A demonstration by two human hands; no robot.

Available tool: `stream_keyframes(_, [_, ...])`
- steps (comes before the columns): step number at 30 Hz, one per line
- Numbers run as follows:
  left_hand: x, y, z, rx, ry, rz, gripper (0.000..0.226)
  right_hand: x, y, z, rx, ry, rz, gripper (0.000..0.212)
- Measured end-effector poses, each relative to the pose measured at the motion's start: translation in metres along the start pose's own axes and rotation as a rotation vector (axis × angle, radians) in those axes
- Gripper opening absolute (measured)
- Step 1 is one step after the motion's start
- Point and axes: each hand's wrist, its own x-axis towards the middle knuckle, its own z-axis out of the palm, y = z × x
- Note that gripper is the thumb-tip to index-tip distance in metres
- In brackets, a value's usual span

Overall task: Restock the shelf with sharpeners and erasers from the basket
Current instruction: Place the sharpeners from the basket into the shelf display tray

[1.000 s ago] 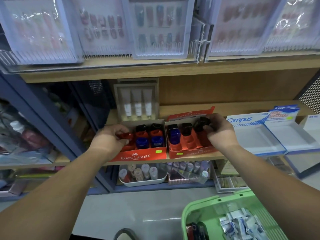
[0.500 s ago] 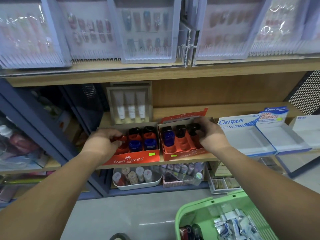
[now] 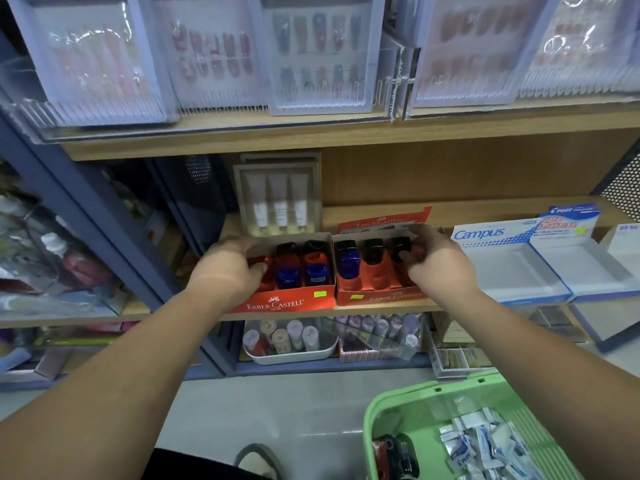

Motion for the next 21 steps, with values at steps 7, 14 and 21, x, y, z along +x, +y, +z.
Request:
stream_keyframes(7, [-0.056,0.087,0.011,-0.114,0.009,0.367,0.035,-0.077,-0.005,-0.037,-0.076,-0.008,-0.191,0.029])
stream_keyframes(14, [-0.120,0.135,0.119,0.138,-0.677,0.567,0.023,-0.145,0.072,-0.020,-0.282,-0.711,-0.147,0.036])
stream_keyframes(21, [-0.175,0.131,0.245,0.275,-0.916,0.474,0.017,-0.230,0.163,0.076,-0.011,-1.104,0.312,0.048])
